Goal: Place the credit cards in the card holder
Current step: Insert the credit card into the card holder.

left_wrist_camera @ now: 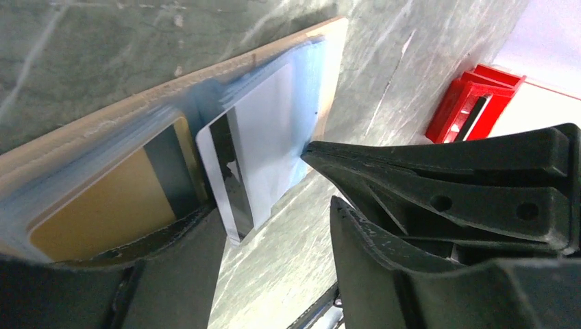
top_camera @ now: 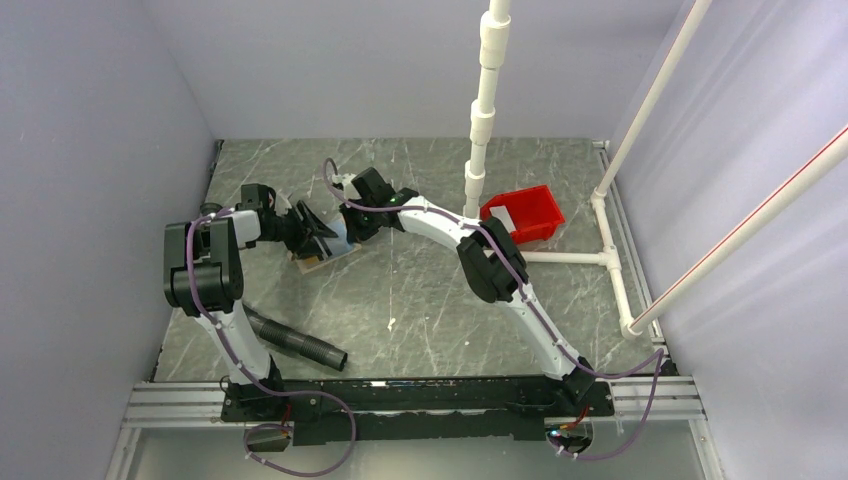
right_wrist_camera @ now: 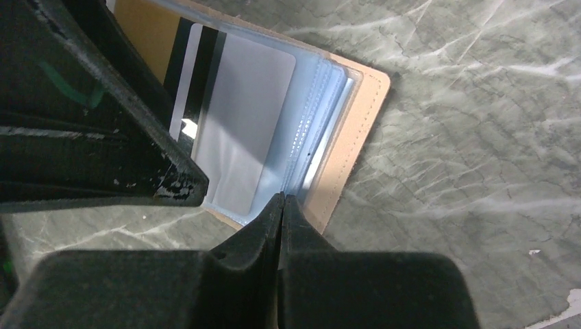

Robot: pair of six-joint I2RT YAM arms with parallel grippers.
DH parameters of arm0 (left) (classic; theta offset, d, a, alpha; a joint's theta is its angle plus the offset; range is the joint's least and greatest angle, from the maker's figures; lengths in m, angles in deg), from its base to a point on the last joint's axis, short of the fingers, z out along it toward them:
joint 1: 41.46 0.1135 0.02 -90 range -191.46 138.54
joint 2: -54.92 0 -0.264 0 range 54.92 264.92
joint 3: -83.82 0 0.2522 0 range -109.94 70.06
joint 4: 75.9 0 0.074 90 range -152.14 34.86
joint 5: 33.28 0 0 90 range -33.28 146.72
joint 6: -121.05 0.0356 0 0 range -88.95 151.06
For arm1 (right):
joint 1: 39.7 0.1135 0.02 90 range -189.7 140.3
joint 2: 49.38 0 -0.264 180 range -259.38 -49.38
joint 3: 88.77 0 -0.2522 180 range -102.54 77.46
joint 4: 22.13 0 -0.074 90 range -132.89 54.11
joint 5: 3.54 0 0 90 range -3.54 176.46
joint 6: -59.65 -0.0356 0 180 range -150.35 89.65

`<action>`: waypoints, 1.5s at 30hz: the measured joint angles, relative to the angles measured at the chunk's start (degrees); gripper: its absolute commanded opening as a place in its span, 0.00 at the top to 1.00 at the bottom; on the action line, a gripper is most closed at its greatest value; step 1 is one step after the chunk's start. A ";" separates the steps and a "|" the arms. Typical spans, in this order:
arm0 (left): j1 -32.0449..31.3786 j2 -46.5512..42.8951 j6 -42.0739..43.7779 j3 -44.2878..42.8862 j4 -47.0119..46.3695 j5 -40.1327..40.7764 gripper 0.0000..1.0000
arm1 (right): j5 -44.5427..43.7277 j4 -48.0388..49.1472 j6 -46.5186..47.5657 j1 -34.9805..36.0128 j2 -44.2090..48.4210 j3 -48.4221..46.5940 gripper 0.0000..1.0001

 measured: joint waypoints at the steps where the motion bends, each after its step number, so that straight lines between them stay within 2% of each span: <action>1: 0.00 0.09 -0.09 -0.07 0.04 0.13 0.42 | 0.20 0.00 -0.13 -0.04 0.00 0.00 1.00; 4: -0.66 0.39 -0.20 -0.72 1.16 1.68 0.48 | 1.05 0.00 -0.42 -0.13 -0.09 0.02 1.00; 8: -3.23 0.42 -1.42 -1.92 1.60 5.51 0.41 | 3.37 0.50 -1.86 -0.48 -0.24 0.39 1.00; 14: -2.75 0.11 -3.32 -1.40 0.17 4.57 0.34 | 8.57 4.94 -5.79 -2.32 -0.07 3.50 1.00; 28: -1.16 -1.27 -1.07 -3.08 6.29 5.81 0.34 | 10.47 6.86 -7.85 -2.99 0.04 4.59 1.00; 31: -2.29 -1.27 -0.76 -3.98 7.13 7.23 0.35 | 10.49 6.86 -7.85 -2.99 0.02 4.59 1.00; 37: -8.90 -1.25 1.18 -6.80 7.34 16.31 0.34 | 10.51 6.56 -7.89 -3.13 0.02 4.59 1.00; 41: -10.73 -1.25 1.95 -7.10 7.26 19.47 0.31 | 11.13 6.34 -8.35 -3.87 0.04 4.59 1.00; 42: -10.71 -1.25 1.95 -7.10 7.28 19.54 0.30 | 11.15 6.34 -8.44 -3.89 0.04 4.61 0.98; 45: -9.57 -1.84 2.40 -6.95 8.13 18.45 0.29 | 10.93 6.38 -8.79 -3.89 0.09 4.70 0.85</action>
